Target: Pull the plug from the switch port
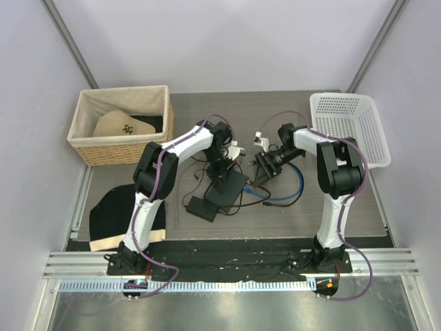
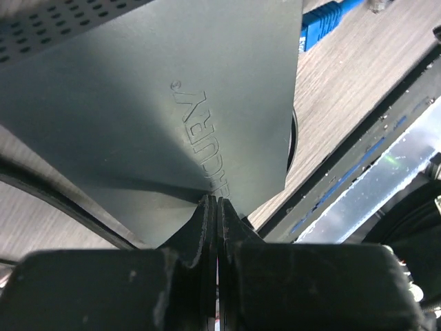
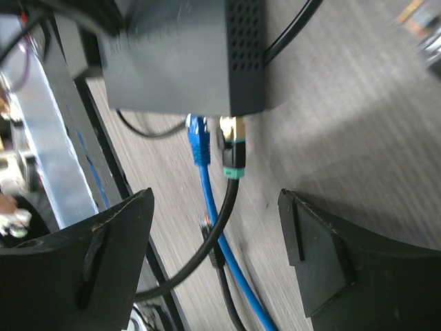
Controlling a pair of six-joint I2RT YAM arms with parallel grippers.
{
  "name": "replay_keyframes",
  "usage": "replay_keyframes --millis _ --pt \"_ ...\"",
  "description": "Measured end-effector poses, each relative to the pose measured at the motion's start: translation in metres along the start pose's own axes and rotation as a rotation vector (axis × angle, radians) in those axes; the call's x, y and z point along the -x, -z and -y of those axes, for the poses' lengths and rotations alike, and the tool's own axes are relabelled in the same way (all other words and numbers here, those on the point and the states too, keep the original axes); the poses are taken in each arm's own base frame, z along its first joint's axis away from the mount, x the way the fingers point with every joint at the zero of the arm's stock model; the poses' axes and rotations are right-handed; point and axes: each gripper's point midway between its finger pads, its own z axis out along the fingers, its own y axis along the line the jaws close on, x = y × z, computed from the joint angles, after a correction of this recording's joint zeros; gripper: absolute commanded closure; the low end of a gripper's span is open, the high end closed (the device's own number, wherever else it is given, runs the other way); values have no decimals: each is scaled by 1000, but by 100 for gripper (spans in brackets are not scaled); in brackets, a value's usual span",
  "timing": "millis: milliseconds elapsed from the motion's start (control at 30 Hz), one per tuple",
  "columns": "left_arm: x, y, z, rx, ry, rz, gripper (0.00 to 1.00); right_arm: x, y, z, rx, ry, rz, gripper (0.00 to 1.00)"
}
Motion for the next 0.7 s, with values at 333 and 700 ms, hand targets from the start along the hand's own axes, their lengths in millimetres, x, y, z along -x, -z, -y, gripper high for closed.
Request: replay_keyframes --millis 333,700 --pt "-6 -1 -4 60 85 -16 100 20 -4 1 -14 -152 136 0" --pt "-16 -3 -1 73 89 -51 100 34 -4 9 4 -234 294 10"
